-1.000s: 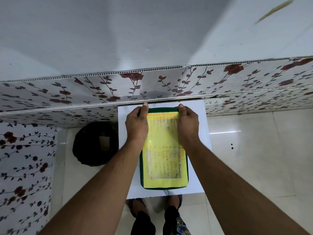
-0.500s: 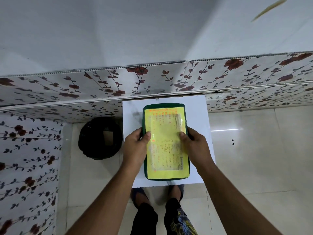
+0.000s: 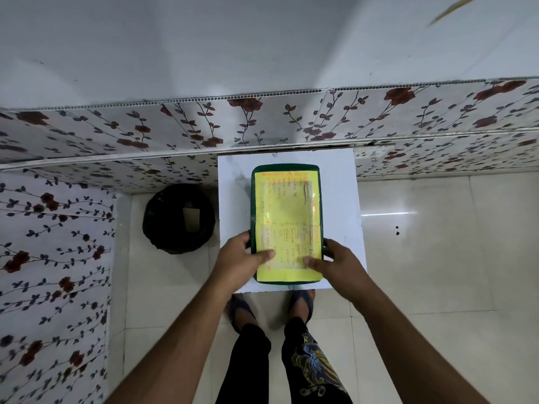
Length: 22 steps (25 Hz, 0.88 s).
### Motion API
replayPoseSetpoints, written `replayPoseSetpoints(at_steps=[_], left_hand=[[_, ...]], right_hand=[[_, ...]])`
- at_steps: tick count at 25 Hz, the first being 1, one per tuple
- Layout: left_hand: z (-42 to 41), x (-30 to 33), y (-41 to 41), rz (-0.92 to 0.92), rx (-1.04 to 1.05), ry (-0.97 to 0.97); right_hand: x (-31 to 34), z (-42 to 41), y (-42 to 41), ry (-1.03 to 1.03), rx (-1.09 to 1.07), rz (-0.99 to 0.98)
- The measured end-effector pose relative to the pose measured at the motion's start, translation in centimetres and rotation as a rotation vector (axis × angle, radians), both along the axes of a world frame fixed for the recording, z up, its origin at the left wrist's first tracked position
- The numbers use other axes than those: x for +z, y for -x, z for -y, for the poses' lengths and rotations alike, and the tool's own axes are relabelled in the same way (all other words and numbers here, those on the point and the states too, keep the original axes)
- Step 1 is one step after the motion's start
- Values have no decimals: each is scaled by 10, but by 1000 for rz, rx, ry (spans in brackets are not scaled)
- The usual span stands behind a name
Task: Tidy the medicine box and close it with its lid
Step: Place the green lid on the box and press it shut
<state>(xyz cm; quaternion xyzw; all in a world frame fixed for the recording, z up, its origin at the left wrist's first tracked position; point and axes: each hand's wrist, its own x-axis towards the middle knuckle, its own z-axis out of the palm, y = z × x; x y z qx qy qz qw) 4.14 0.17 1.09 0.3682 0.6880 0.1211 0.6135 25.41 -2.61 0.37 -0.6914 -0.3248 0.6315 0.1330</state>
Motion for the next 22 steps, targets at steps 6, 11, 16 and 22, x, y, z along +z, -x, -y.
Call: replayPoseSetpoints(at_steps=[6,11,16,22], left_hand=[[9,-4,0,-54,4,5],[16,-7,0,-55,44,-25],[19,-9,-1,76,76,-26],[9,-8,-14,108,122,-14]], right_hand=[[0,11,-1,18,19,-9],[-3,16,-2,7,27,32],[-7,2,-3,-50,-75,-38],[-6,-18,-6,-109,-33,3]])
